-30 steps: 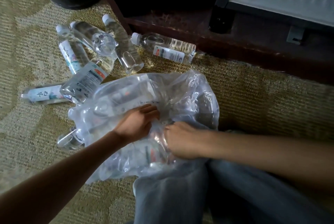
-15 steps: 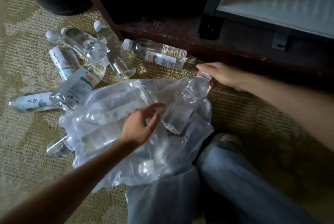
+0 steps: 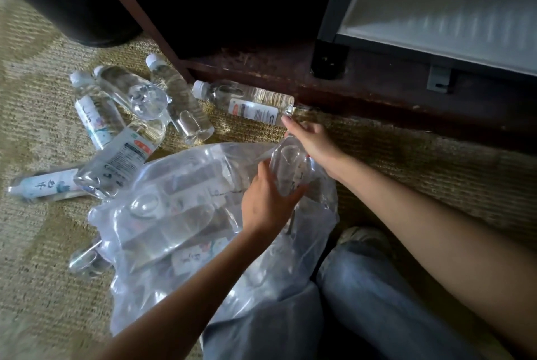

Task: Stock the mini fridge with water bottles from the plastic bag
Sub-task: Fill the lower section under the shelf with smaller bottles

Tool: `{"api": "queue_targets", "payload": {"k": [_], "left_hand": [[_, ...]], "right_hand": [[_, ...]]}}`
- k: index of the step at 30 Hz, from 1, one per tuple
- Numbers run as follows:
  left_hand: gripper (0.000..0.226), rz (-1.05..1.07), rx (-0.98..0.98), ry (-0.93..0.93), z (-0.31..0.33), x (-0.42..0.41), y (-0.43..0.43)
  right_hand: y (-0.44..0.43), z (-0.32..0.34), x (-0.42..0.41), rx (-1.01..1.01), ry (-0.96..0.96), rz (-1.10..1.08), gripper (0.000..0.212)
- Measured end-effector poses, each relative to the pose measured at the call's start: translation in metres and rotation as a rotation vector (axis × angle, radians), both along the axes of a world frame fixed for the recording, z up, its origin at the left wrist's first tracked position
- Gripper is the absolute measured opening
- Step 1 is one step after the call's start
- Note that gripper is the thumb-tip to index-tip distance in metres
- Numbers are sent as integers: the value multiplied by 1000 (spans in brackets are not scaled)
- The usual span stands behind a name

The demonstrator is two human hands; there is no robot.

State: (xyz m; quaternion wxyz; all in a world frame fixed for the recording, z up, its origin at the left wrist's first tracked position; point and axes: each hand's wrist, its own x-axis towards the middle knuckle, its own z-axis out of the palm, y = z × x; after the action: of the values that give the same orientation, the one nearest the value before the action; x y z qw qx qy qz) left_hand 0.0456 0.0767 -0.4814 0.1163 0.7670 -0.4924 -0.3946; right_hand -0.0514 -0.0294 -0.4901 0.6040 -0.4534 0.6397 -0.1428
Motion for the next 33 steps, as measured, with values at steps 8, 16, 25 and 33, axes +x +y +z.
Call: {"api": "queue_targets", "payload": {"k": [8, 16, 25, 33], "left_hand": [[64, 220, 108, 418, 14, 0, -15], [40, 392, 208, 942, 37, -37, -38], [37, 352, 245, 902, 57, -83, -48], [38, 114, 110, 879, 84, -114, -53]], "right_hand": [[12, 3, -9, -13, -87, -121, 37], [31, 13, -42, 135, -330, -347, 52], [58, 33, -85, 6, -452, -449, 48], [72, 52, -132, -5, -396, -485, 71]]}}
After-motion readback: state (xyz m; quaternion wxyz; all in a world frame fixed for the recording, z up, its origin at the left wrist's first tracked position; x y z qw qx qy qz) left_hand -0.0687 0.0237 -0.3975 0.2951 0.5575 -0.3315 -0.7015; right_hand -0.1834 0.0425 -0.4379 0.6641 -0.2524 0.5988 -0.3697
